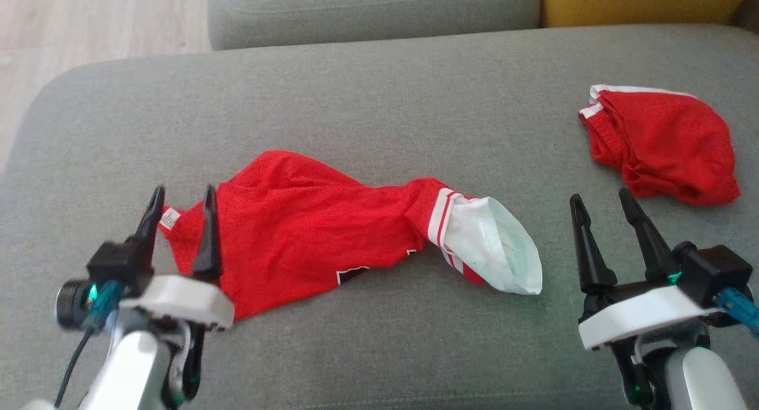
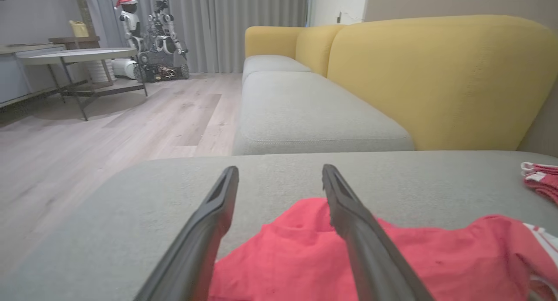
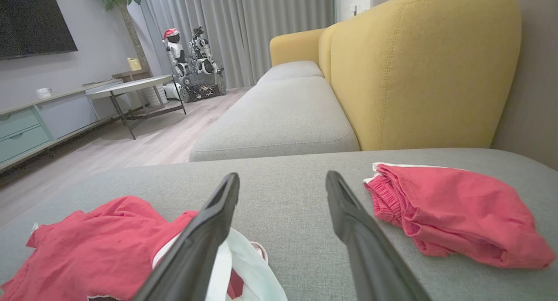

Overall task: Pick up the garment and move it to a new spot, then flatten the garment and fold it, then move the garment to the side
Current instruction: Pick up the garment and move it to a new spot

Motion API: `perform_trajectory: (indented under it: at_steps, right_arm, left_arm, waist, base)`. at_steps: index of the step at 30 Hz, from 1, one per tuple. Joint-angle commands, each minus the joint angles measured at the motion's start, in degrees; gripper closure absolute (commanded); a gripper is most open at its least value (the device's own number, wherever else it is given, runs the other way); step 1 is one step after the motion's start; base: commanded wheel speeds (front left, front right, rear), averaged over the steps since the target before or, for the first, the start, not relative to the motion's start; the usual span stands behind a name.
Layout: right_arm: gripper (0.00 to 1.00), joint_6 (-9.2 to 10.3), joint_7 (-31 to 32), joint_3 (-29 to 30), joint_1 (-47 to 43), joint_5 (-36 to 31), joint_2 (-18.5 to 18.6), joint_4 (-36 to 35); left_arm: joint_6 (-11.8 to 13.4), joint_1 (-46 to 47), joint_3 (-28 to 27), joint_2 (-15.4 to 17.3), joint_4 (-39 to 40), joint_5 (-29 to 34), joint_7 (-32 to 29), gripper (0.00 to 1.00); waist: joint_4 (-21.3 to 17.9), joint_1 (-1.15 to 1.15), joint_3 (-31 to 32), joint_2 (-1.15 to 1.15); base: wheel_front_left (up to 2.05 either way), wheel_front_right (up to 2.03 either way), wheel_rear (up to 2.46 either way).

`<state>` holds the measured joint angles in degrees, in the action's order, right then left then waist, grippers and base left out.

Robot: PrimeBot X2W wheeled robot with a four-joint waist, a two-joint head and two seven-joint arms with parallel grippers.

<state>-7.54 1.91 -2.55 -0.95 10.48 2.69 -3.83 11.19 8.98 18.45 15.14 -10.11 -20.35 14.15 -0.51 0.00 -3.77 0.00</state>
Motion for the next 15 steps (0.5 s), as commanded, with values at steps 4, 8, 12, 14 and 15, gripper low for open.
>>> perform_trajectory:
  at_steps: [4,8,12,14,15]
  right_arm:
    - [0.00,0.05,0.5,-0.8,0.5,-0.6,0.2,-2.5]
    - [0.00,0.05,1.0,-0.6,-0.5,-0.7,0.2,-2.6]
    - [0.00,0.05,1.4,-0.6,-1.3,-0.7,0.2,-2.7]
    - [0.00,0.05,1.5,-0.5,-1.7,-0.7,0.2,-2.8]
    - [0.00,0.05,1.5,-0.4,-1.9,-0.6,0.2,-2.9]
  left_arm:
    - [0.7,-0.7,-2.9,2.8,3.3,-0.5,-0.1,0.00]
    - [1.1,-2.9,-2.6,3.6,4.9,-0.4,-1.1,0.00]
    - [1.3,-4.4,-2.2,3.9,6.3,-0.6,-2.1,0.00]
    - [1.3,-5.0,-1.9,3.9,6.8,-0.8,-2.6,0.00]
    - [1.3,-5.3,-1.7,4.0,7.0,-0.8,-2.8,0.00]
  waist:
    - [0.8,0.00,1.4,0.00]
    - [1.1,0.00,2.4,0.00]
    - [0.9,0.00,3.3,0.00]
    - [0.8,0.00,3.7,0.00]
    - [0.8,0.00,3.8,0.00]
  base:
    - [0.00,0.00,0.00]
    - [0.00,0.00,0.00]
    - [0.00,0.00,0.00]
    - [0.00,0.00,0.00]
    - [0.00,0.00,0.00]
